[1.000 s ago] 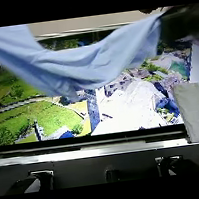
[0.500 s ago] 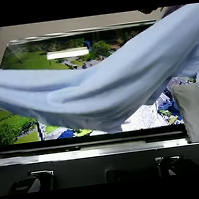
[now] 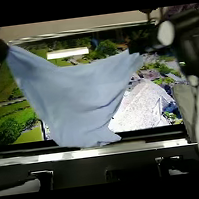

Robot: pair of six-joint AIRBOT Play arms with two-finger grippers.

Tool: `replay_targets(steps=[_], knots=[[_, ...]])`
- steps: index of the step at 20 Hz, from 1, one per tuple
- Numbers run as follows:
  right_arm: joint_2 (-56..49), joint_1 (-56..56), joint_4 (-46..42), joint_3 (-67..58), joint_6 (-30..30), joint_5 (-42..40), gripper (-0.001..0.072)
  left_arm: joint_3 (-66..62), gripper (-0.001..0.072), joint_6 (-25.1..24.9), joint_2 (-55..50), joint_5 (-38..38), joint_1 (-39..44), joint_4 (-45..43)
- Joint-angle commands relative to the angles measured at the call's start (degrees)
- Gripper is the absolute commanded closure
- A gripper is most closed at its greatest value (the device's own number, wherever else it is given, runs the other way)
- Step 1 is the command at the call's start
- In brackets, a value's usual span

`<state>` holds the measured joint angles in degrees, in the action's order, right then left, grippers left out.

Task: Fold the clothes and pants, and hang the long-sleeved shirts on hangers.

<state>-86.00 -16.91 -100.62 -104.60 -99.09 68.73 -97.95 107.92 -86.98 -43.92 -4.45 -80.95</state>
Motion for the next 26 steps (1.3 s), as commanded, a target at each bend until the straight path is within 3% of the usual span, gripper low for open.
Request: replay_targets(steps=[1,2,3,4,5,6,9,11,13,15,18,21,24,26], knots=[[-12.3,1.3,3.5,0.0,-5.7,-4.4,0.0674,-1.4,0.0691,-0.4,-14.9,3.8,0.0,10.3],[-14.2,2.1,6.6,0.0,-6.0,-4.6,0.0674,-1.4,0.0684,-0.4,-17.0,2.4,-0.1,12.1],[-15.7,2.9,9.3,0.0,-6.0,-4.4,0.0673,-1.4,0.0615,-0.4,-18.6,0.1,-0.2,13.8],[-16.6,3.3,11.0,0.0,-6.0,-4.1,0.0673,-1.4,0.0482,-0.4,-19.5,-2.8,-0.6,14.6],[-17.0,3.5,12.1,0.0,-5.7,-3.9,0.0673,-1.4,0.0236,-0.4,-19.6,-6.3,-1.2,15.0],[-17.0,3.6,12.3,0.0,-5.5,-3.7,0.0674,-1.4,0.0101,-0.5,-19.2,-9.7,-2.0,15.0],[-16.2,3.5,12.0,0.0,-4.5,-1.3,0.0674,-1.4,0.0100,-2.6,-14.3,-20.1,-6.1,13.8],[-15.5,3.5,11.9,0.0,-3.3,1.1,0.0674,-0.8,0.0101,-2.5,-8.7,-26.6,-8.7,6.8],[-14.8,3.5,11.8,0.0,-2.0,3.0,0.0674,5.0,0.0101,-2.5,-0.7,-29.6,-11.2,0.9],[-14.5,3.5,11.9,0.0,-2.0,4.4,0.0674,17.5,0.0101,-2.5,9.3,-29.1,-14.0,0.9],[-14.3,3.5,11.9,0.0,-1.8,5.8,0.0674,41.0,0.0101,-4.2,25.1,-25.6,-15.5,7.0],[-14.2,3.5,11.9,0.0,-1.8,7.0,0.0674,60.0,0.0101,-6.7,36.1,-21.5,-15.4,19.1],[-14.2,3.5,11.9,0.0,-1.8,7.9,0.0674,70.4,0.0102,-10.5,38.6,-18.4,-12.6,29.9],[-14.3,3.5,11.9,0.0,-1.8,8.4,0.0674,73.0,0.0102,-10.5,37.6,-16.1,-8.0,31.5]])
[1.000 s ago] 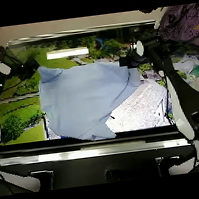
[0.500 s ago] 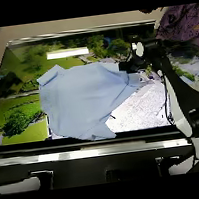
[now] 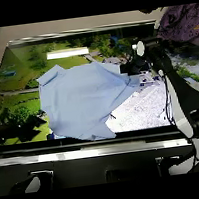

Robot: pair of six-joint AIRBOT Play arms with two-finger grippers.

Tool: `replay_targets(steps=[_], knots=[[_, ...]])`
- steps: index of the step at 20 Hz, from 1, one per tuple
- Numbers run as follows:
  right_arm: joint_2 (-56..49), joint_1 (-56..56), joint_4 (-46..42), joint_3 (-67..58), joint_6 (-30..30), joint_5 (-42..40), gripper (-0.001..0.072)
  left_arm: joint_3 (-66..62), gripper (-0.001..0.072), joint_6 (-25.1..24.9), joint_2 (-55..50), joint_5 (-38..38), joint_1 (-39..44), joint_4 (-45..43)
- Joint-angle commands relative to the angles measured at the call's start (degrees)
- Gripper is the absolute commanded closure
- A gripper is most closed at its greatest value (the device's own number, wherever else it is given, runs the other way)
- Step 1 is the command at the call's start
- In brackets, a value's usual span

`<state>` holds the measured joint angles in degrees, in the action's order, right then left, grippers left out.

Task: Fold the clothes and pants, and hang the long-sleeved shirts on hangers.

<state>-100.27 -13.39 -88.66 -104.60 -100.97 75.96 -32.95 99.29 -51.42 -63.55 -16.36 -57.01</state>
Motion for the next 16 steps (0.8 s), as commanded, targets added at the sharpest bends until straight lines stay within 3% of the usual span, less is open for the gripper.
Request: replay_targets(steps=[1,4,9,11,14,16], knots=[[0.0,0.0,0.0,0.0,0.0,1.5,0.0674,8.4,0.0102,-1.2,1.2,4.7,6.3,7.5],[0.0,0.0,0.0,0.0,0.0,2.4,0.0674,8.3,0.0102,1.2,-3.3,8.2,12.2,7.8],[0.2,0.0,0.6,0.0,-0.2,3.9,0.0674,8.1,0.0107,1.2,-12.2,10.2,16.9,9.9],[0.5,0.0,1.2,0.0,-0.4,3.9,0.0674,8.1,0.0140,1.2,-13.6,13.2,18.3,11.7],[1.4,0.0,1.3,0.0,-0.4,3.8,0.0675,7.5,0.0694,-0.2,-13.7,17.0,18.6,15.7],[2.8,0.0,0.9,0.0,-0.4,3.0,0.0675,3.7,0.0690,-2.7,-13.5,16.9,18.1,15.6]])
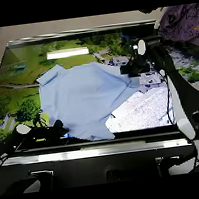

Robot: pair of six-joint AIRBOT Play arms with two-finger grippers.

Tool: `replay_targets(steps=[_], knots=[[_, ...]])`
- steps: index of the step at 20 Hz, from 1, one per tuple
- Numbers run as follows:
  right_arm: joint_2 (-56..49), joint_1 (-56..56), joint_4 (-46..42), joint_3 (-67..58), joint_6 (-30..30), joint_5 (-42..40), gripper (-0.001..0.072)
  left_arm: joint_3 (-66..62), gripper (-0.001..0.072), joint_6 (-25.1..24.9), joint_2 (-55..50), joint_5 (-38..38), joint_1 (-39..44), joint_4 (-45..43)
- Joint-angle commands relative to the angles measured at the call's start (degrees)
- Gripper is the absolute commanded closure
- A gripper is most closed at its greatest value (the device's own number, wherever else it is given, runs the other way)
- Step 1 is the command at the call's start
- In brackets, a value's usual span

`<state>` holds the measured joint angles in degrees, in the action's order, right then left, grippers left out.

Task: Fold the clothes and pants, and hang the long-sleeved shirts on hangers.

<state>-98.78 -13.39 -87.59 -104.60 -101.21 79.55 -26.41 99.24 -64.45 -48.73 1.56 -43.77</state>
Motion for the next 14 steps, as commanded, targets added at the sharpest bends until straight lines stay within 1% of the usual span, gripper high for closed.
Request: replay_targets(steps=[1,3,5,7,9,12,13,14], knots=[[2.5,0.0,-1.4,0.0,0.0,-1.7,0.0675,-6.1,0.0691,-4.3,0.2,1.6,-0.5,2.1],[5.7,0.0,-6.6,-1.4,1.0,-3.2,0.0675,-14.2,0.0692,-4.8,2.2,0.6,-3.1,-0.4],[10.1,0.0,-12.5,-4.7,2.1,-3.7,0.0675,-25.4,0.0692,-4.8,5.7,0.2,-6.6,-4.2],[15.6,0.0,-15.6,-7.1,3.7,-3.7,0.0675,-36.3,0.0692,-4.8,9.4,-0.2,-9.5,-7.5],[22.0,0.0,-15.8,-8.5,6.0,-3.4,0.0675,-47.4,0.0692,-4.8,13.4,-1.9,-11.8,-11.3],[33.2,0.0,-15.7,-8.5,6.1,-2.3,0.0675,-59.4,0.0691,-4.7,19.9,-4.9,-13.0,-17.9],[37.1,0.0,-15.7,-8.5,6.1,-1.4,0.0675,-62.0,0.0692,-3.7,22.5,-5.5,-13.0,-20.3],[40.6,0.0,-15.5,-8.5,6.1,-0.6,0.0675,-63.5,0.0692,-1.6,25.0,-5.8,-13.0,-22.7]])
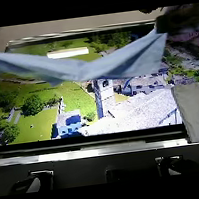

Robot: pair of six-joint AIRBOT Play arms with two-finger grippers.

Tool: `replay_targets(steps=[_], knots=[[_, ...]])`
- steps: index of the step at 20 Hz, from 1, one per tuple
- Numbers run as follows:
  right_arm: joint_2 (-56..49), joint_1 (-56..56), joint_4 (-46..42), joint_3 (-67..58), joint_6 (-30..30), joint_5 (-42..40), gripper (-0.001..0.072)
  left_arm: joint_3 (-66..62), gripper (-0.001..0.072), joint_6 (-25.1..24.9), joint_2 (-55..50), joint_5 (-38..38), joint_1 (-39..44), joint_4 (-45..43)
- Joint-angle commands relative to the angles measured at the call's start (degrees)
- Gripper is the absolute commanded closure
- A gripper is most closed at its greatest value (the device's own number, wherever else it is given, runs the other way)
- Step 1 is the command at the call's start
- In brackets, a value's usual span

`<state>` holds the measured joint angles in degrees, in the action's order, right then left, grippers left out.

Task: Fold the clothes and pants, and hang the long-sleeved shirts on hangers.

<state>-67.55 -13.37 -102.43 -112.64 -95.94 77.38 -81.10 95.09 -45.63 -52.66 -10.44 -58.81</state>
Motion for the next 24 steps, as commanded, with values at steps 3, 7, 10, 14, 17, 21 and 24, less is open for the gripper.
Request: replay_targets(steps=[3,7,10,14,17,21,24], knots=[[18.5,0.0,-0.7,-0.4,0.8,2.4,0.0675,-9.5,0.0692,11.0,14.4,-3.3,-1.0,-16.3],[21.9,0.0,-0.5,-0.3,-2.1,2.5,0.0675,-9.3,0.0692,17.5,18.1,-7.6,-1.0,-25.7],[16.7,0.0,2.2,-0.3,-8.8,4.6,0.0675,-7.9,0.0692,17.2,13.4,-8.0,-0.9,-25.0],[1.0,0.0,6.4,-0.2,-13.3,13.7,0.0674,-6.3,0.0691,11.5,-2.1,-9.3,-0.9,-18.0],[-14.3,0.0,7.0,0.2,-13.4,15.3,0.0674,-6.3,0.0691,7.3,-19.0,-9.2,-0.6,-13.1],[-34.2,0.0,7.3,0.2,-13.6,7.6,0.0673,-6.4,0.0690,6.9,-41.1,-6.6,1.7,-12.9],[-44.8,0.7,11.9,0.2,-13.7,2.2,0.0673,-6.7,0.0688,6.9,-51.4,-2.1,2.7,-9.2]])
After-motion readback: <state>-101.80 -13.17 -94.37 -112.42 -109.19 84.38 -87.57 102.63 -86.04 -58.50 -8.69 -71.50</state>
